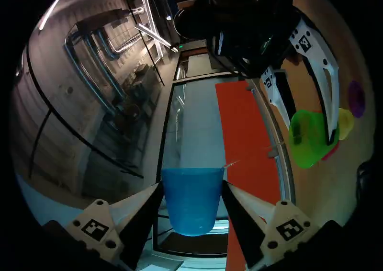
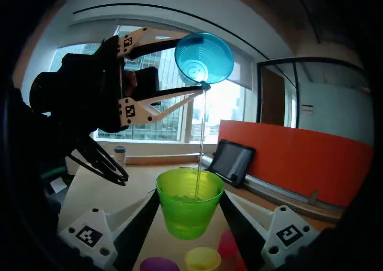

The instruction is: Pour water

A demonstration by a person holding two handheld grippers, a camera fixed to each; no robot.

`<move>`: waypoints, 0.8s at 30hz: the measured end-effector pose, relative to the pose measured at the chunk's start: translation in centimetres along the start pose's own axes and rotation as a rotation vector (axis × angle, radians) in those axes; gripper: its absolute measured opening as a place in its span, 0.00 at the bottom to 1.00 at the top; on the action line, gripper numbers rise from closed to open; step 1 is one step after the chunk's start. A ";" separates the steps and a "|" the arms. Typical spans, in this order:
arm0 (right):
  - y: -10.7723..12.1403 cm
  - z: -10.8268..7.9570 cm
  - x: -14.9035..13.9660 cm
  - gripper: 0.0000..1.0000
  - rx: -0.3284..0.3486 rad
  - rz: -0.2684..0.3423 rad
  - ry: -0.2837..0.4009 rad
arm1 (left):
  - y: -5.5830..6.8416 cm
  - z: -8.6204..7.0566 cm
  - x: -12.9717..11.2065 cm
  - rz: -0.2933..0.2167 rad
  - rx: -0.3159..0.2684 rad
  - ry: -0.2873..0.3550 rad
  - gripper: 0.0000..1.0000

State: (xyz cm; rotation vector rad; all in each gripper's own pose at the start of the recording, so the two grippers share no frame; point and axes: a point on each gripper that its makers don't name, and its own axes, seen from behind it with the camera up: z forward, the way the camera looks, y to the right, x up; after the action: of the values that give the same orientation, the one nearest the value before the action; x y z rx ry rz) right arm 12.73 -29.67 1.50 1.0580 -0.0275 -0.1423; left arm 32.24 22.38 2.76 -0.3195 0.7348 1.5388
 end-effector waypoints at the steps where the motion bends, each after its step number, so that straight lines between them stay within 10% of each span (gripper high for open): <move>1: 0.0 0.0 0.0 0.90 0.000 0.000 0.000 | 0.0 0.0 0.0 0.008 0.001 0.000 0.85; 12: 0.1 0.0 -0.1 0.89 -0.004 0.005 0.003 | -0.1 0.2 0.5 0.060 0.014 0.010 0.85; 24: 0.2 0.0 -0.1 0.90 -0.009 0.005 0.006 | -0.1 0.1 0.5 0.007 0.013 0.015 0.84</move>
State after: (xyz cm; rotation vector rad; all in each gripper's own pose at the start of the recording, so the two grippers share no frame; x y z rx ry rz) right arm 12.68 -29.61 1.64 1.0490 -0.0237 -0.1344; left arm 32.32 22.80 2.53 -0.3191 0.7581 1.5390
